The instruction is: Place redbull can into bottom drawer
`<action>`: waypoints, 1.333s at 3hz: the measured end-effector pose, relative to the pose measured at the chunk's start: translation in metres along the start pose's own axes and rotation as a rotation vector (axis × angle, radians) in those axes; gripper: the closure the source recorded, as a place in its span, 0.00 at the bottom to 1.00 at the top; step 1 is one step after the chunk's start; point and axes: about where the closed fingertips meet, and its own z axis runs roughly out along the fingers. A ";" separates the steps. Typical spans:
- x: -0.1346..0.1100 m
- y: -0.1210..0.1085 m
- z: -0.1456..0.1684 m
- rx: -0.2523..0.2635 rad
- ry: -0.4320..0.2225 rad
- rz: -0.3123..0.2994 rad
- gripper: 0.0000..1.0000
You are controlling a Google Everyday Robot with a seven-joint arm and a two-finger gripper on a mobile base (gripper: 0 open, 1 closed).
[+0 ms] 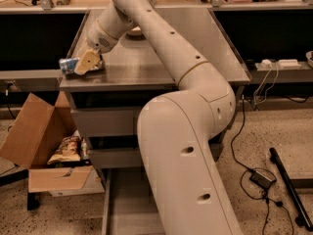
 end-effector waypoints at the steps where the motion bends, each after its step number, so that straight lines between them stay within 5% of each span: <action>1: -0.016 0.002 -0.019 0.050 0.015 -0.041 1.00; 2: -0.029 0.013 -0.046 0.112 0.042 -0.052 1.00; 3: -0.023 0.041 -0.063 0.158 0.032 0.009 1.00; 4: -0.023 0.041 -0.063 0.158 0.032 0.009 1.00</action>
Offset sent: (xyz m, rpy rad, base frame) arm -0.0477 -0.0379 0.0849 -0.0489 -0.1916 -0.1068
